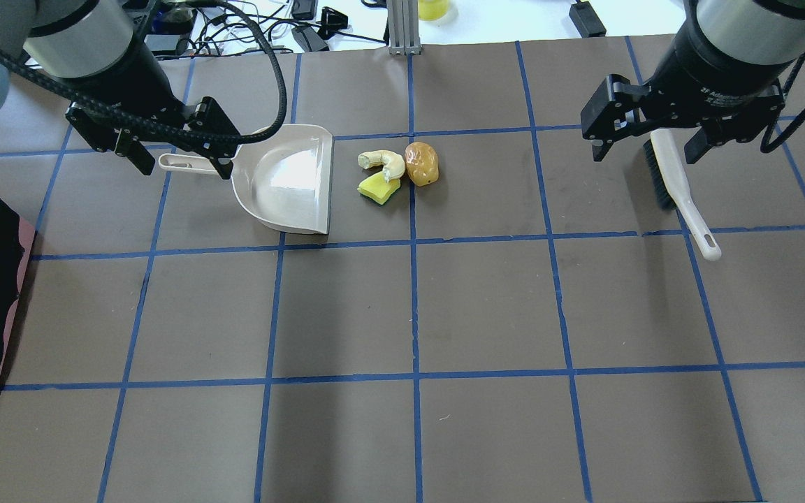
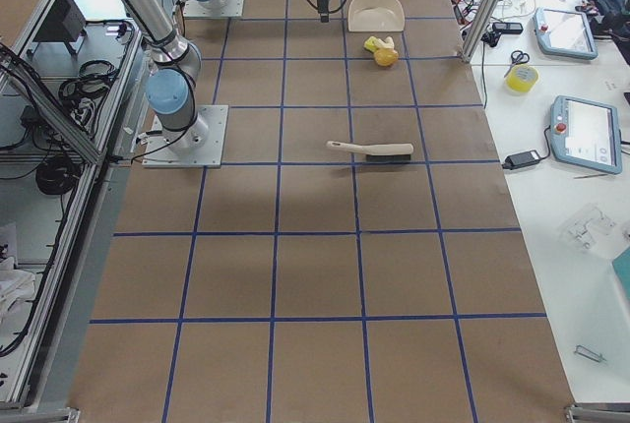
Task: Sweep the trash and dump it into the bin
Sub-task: 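Lower the left gripper to the dustpan handle while the right descends to the brush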
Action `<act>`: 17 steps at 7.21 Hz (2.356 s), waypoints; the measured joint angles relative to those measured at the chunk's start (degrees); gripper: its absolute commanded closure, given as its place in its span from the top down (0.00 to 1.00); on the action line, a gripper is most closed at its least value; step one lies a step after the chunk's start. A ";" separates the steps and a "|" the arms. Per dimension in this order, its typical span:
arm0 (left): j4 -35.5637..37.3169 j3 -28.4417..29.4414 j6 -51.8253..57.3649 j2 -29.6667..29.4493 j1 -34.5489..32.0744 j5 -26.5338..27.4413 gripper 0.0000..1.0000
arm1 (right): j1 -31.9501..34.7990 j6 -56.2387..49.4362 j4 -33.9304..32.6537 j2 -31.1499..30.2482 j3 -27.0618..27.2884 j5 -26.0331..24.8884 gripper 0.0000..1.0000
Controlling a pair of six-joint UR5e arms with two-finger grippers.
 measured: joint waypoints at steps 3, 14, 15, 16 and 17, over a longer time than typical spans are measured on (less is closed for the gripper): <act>0.18 -0.65 -8.33 -0.20 -0.09 -0.43 1.00 | -0.01 0.03 0.00 0.00 -0.03 0.04 1.00; 18.52 -2.76 67.86 -15.11 9.43 0.87 1.00 | -11.44 -18.88 -5.63 14.55 2.88 -7.19 1.00; 19.95 -1.32 75.31 -18.29 9.74 3.14 1.00 | -14.67 -23.42 -8.77 17.23 3.35 -7.25 1.00; 20.52 0.96 82.75 -21.28 9.89 4.61 1.00 | -17.02 -26.56 -11.95 19.27 4.71 -7.21 1.00; 20.75 3.19 89.60 -24.15 10.01 5.30 1.00 | -18.64 -29.08 -16.21 20.77 7.41 -7.20 1.00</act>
